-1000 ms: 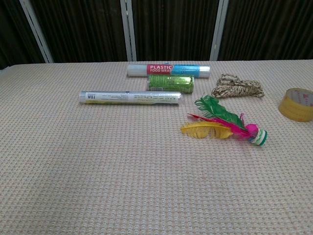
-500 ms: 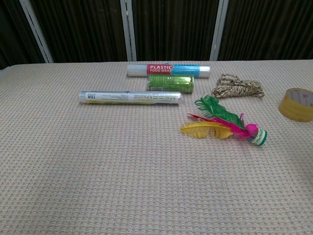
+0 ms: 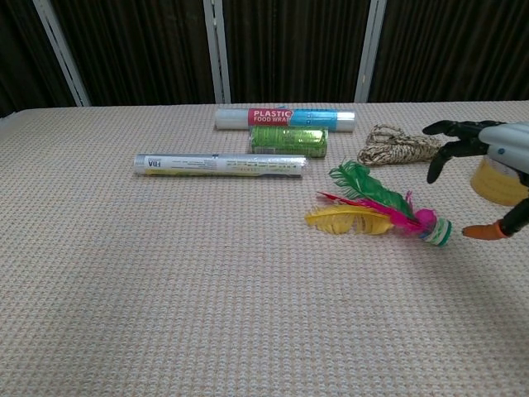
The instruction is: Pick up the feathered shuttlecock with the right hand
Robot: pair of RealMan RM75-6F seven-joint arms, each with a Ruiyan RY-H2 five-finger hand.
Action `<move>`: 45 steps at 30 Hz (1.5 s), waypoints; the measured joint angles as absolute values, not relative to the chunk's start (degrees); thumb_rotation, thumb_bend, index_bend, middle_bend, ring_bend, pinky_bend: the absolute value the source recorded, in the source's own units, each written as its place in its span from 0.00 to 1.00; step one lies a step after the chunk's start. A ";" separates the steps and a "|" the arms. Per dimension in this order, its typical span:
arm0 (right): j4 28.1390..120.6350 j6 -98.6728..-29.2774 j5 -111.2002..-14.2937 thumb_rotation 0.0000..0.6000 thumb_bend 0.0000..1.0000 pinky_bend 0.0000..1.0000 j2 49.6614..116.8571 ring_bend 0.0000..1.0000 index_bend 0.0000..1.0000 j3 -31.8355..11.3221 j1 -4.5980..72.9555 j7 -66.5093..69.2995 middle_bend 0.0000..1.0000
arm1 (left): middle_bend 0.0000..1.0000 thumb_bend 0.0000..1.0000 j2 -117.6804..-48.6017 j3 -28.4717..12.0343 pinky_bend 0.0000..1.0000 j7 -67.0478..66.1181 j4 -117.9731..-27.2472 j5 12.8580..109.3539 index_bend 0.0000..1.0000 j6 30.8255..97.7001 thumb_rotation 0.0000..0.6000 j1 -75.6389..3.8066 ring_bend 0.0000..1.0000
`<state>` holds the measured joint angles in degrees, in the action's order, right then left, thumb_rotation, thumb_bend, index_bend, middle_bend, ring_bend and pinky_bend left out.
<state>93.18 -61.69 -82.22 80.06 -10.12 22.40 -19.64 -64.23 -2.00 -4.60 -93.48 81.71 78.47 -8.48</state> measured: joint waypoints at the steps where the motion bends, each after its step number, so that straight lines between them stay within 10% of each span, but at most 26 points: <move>1: 92.38 -60.91 -81.51 1.00 0.16 0.00 80.87 0.00 0.33 -10.46 23.17 -20.15 0.00 | 0.00 0.20 -64.29 -2.07 0.00 -4.60 -93.42 81.57 0.00 78.46 1.00 -8.48 0.00; 45: 66.24 -44.06 -67.63 1.00 0.30 0.00 101.18 0.00 0.51 -13.41 45.67 -25.33 0.01 | 0.00 0.21 -63.20 -4.70 0.00 -1.36 -90.73 75.27 0.00 77.77 1.00 -7.74 0.00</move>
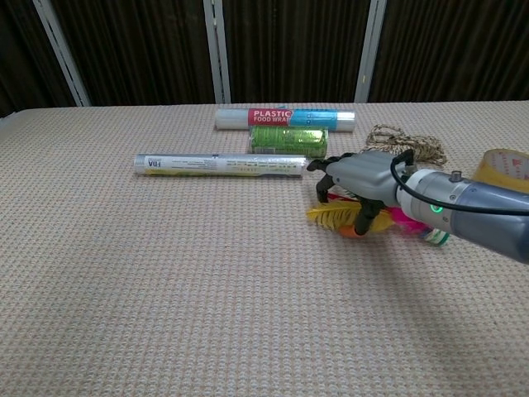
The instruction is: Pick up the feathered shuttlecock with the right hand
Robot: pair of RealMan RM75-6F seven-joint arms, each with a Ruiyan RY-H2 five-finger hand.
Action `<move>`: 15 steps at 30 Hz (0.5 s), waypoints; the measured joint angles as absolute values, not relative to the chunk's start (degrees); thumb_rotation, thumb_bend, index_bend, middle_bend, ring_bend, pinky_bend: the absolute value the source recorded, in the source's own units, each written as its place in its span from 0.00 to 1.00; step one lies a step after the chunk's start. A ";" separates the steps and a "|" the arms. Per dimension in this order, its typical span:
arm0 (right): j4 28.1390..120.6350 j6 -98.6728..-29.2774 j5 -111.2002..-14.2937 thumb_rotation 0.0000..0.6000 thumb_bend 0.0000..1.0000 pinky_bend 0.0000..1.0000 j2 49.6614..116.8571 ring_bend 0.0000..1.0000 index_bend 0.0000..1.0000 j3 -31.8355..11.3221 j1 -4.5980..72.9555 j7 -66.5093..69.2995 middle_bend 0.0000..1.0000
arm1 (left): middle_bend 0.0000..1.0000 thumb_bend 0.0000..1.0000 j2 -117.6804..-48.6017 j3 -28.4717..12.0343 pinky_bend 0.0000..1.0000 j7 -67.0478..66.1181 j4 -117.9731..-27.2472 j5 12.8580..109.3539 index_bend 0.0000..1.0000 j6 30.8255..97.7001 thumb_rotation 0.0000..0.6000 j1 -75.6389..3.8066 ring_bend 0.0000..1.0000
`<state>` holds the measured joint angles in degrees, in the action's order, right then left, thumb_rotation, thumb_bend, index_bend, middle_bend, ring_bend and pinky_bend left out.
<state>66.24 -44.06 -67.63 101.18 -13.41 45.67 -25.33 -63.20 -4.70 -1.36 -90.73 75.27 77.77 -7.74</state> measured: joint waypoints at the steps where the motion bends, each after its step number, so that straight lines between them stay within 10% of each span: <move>1: 65.86 -43.88 -67.64 1.00 0.31 0.00 101.17 0.00 0.52 -13.20 45.82 -25.21 0.02 | 0.00 0.21 -63.20 -4.69 0.00 -1.34 -90.69 75.18 0.00 77.60 1.00 -7.76 0.00; 15: 72.42 -49.13 -68.17 1.00 0.32 0.00 96.31 0.00 0.60 -12.03 44.71 -28.31 0.08 | 0.00 0.21 -62.88 -4.24 0.00 -0.59 -90.86 76.13 0.00 77.37 1.00 -7.69 0.00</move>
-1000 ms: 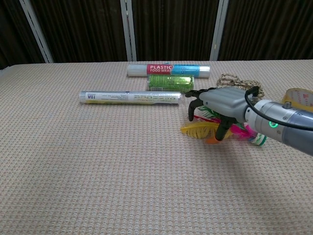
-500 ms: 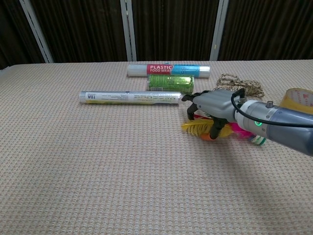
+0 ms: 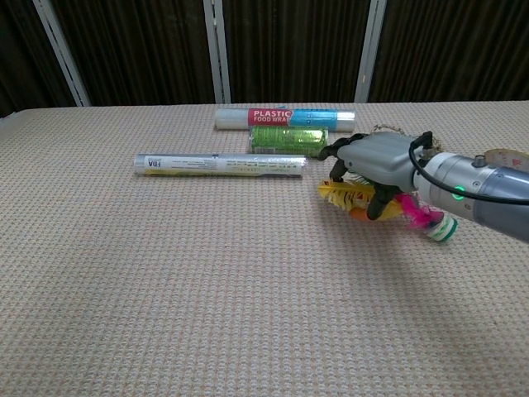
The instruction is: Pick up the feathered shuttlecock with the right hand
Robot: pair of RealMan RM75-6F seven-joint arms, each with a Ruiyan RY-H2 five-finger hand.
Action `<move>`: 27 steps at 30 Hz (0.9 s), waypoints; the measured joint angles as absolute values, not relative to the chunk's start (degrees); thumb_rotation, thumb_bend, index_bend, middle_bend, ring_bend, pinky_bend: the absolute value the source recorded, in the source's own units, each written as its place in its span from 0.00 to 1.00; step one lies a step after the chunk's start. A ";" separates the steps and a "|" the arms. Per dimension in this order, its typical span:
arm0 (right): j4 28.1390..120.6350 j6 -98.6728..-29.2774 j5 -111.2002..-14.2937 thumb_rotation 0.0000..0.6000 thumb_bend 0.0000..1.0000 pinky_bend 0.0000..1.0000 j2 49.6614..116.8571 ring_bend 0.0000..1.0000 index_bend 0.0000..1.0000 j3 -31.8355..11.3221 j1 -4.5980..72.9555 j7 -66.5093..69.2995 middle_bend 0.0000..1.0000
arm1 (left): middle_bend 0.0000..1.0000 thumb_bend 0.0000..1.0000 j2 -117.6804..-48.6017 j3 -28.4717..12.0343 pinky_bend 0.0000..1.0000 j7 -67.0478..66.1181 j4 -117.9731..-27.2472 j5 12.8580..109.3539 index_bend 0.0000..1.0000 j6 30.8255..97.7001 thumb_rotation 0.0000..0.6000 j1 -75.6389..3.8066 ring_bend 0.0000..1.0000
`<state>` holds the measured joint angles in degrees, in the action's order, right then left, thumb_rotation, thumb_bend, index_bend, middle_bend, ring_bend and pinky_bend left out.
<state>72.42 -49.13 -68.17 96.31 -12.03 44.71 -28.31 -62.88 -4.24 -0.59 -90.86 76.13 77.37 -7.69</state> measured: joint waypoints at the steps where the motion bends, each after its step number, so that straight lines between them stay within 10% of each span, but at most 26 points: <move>1: 73.61 -49.77 -68.12 1.00 0.31 0.00 95.56 0.00 0.60 -11.97 44.43 -28.87 0.08 | 0.00 0.21 -62.82 -4.17 0.00 -0.51 -90.93 76.30 0.00 77.46 1.00 -7.64 0.00; 27: 92.91 -70.02 -66.03 1.00 0.31 0.00 68.53 0.00 0.50 -11.90 27.69 -22.85 0.05 | 0.00 0.21 -62.15 -2.61 0.00 -1.39 -93.62 80.21 0.00 79.94 1.00 -6.49 0.00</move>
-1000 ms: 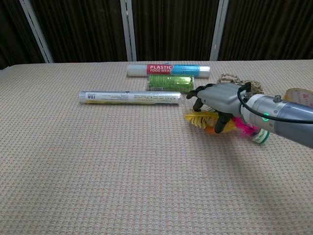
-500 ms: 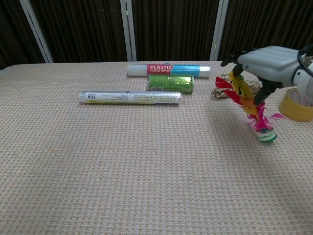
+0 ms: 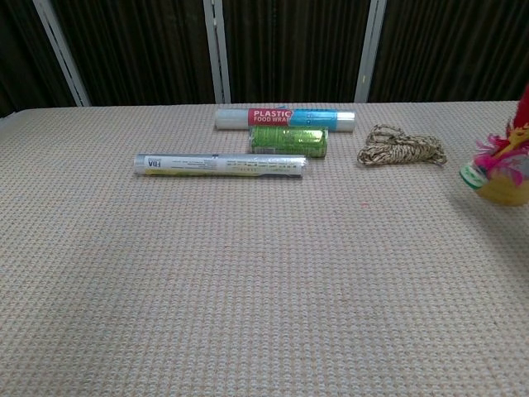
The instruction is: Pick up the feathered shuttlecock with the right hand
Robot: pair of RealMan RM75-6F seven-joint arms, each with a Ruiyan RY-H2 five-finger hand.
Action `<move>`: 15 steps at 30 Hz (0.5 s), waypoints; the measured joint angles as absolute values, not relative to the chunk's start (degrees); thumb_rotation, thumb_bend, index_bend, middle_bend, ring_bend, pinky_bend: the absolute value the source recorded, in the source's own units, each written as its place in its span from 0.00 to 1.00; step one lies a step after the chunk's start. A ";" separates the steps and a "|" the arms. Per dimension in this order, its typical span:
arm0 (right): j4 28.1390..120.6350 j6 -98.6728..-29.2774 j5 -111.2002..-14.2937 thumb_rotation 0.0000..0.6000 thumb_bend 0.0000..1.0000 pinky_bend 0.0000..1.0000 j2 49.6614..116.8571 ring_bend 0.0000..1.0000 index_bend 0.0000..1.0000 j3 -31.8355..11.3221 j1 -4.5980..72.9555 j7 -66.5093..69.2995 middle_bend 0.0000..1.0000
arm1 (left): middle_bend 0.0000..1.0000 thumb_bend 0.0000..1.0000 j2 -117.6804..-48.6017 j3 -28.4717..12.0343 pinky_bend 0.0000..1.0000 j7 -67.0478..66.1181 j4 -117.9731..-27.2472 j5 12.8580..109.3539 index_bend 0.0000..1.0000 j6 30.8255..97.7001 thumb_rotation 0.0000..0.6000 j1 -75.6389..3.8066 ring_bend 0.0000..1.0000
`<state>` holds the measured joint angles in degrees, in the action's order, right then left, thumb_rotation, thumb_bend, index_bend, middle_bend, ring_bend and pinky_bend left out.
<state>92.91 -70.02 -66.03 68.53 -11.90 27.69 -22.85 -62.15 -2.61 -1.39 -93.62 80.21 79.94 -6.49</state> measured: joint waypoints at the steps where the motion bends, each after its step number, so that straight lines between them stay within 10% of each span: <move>1: 93.34 -70.68 -66.49 1.00 0.31 0.00 68.06 0.00 0.49 -11.39 26.98 -22.65 0.05 | 0.00 0.21 -62.19 -2.59 0.00 -1.48 -93.66 80.26 0.00 79.89 1.00 -6.53 0.00; 15: 97.71 -76.35 -75.18 1.00 0.21 0.00 67.65 0.00 0.31 -4.68 21.16 -23.71 0.00 | 0.00 0.21 -62.39 -2.58 0.00 -1.02 -93.64 80.94 0.00 79.27 1.00 -7.10 0.00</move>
<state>97.71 -76.35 -75.18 67.65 -4.68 21.16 -23.71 -62.39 -2.58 -1.02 -93.64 80.94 79.27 -7.10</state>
